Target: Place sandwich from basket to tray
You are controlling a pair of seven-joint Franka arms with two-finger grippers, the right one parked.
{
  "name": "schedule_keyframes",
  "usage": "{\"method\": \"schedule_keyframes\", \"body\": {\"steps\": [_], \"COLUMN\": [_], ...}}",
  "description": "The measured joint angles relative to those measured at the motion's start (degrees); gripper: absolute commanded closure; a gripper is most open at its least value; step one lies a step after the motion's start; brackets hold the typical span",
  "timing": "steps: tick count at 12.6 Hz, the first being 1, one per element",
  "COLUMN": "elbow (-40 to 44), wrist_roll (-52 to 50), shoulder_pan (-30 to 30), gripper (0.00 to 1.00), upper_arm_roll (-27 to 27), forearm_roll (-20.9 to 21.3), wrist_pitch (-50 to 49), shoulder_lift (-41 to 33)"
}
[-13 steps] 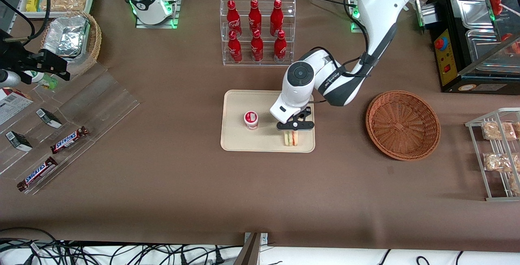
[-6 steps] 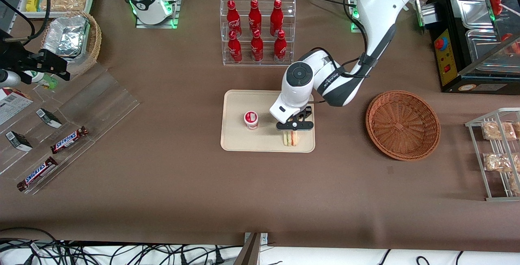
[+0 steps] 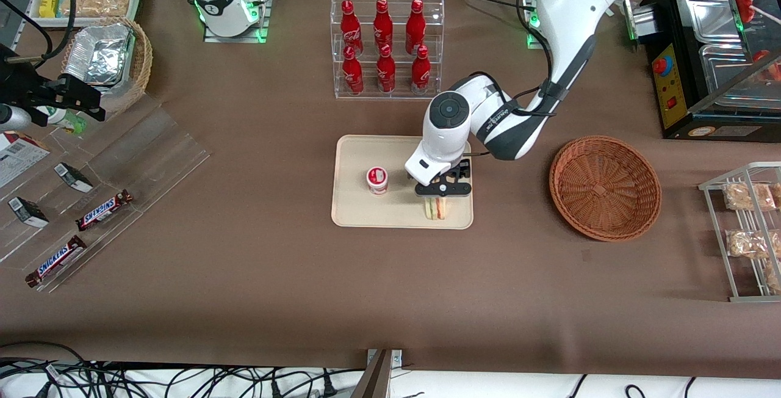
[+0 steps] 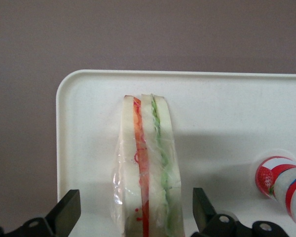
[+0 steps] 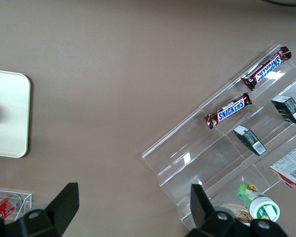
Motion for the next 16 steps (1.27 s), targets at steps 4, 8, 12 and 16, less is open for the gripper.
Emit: {"method": "schedule_keyframes", "body": {"steps": [4, 8, 12, 16], "elbow": [1.4, 3.6, 13.0, 16.7], "wrist_roll": [-0.1, 0.3, 8.3, 12.1], "shoulder_pan": [1.8, 5.6, 11.6, 14.5], "gripper": [0.0, 0.0, 0.0, 0.0], "upper_arm_roll": [-0.1, -0.1, 0.0, 0.0], "forearm_roll": [-2.8, -5.1, -8.2, -9.2], "wrist_pitch": [-6.7, -15.7, -28.0, -31.0], "shoulder_lift": [-6.2, -12.0, -13.6, -13.6]}}
